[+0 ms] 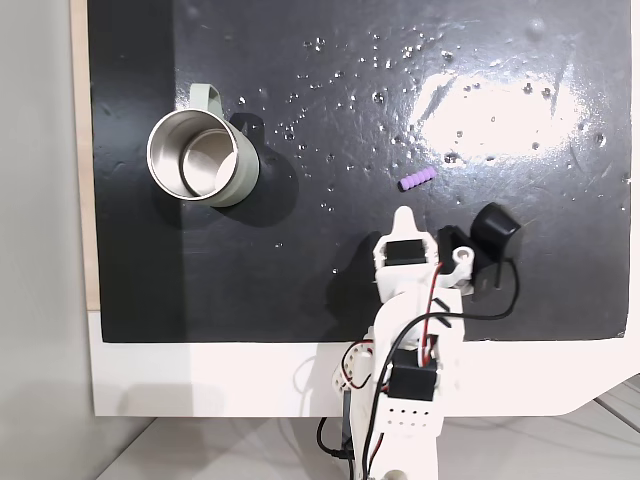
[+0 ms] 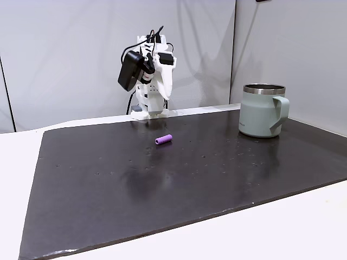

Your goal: Grasp a pengrip and put it in the cup.

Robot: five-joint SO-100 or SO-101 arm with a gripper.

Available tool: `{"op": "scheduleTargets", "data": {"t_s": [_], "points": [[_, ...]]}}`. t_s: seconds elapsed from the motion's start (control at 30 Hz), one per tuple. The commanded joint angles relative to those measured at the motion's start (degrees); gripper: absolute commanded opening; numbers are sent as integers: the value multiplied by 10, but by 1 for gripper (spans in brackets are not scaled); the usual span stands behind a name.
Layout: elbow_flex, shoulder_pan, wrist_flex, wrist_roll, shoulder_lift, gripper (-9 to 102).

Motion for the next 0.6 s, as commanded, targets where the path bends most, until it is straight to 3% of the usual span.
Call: {"op": "scheduleTargets", "data": {"t_s": [0.0,0.57], "points": [[-120,20,2,-22,-114,2],[-382,65,62,-124,-535,26]]}}
